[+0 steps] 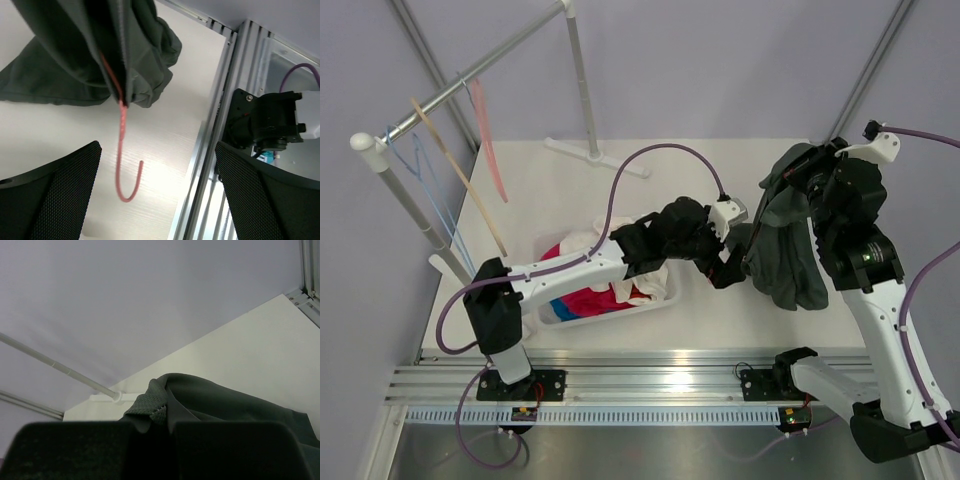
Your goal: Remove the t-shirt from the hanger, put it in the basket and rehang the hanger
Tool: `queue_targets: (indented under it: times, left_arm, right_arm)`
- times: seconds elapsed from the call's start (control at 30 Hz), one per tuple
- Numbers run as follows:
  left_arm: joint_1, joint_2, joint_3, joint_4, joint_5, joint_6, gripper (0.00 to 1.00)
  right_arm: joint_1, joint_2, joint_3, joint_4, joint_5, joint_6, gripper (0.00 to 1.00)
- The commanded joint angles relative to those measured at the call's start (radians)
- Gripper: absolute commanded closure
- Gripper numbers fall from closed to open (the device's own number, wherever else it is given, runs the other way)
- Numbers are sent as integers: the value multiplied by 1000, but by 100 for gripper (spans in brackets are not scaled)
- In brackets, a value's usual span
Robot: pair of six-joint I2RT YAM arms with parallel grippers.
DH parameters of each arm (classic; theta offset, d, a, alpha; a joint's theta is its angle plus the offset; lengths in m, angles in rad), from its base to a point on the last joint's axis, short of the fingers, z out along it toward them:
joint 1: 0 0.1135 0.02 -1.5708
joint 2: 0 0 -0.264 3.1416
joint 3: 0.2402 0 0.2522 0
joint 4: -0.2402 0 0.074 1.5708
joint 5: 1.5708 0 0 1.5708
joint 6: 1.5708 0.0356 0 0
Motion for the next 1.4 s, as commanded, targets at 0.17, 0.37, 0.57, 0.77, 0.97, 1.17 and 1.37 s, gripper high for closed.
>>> queue_targets:
  times: [0.17, 0.37, 0.57, 0.77, 0.97, 1.17, 1.37]
  left_arm:
    - [-2, 17, 72, -36, -18, 20, 9]
    - [-2, 46, 106, -23, 42, -9, 26]
    - [-4, 91, 141, -56, 91, -30, 28]
    - [-4, 123, 143, -72, 88, -44, 41]
    - [-4, 134, 146, -89, 86, -49, 54]
    - [-4, 129, 138, -108, 98, -52, 79]
    - [-2, 54, 97, -119, 17, -63, 100]
  right_arm:
    - [-3, -54, -3, 53, -67, -1, 100]
    - [-3, -83, -30, 61, -76, 4, 100]
    - [-3, -90, -32, 56, -73, 4, 100]
    - [-3, -89, -36, 56, -74, 2, 100]
    - [-3, -97, -32, 45, -77, 5, 100]
    - [-3, -101, -29, 41, -85, 13, 100]
    - [-3, -101, -42, 38, -82, -2, 100]
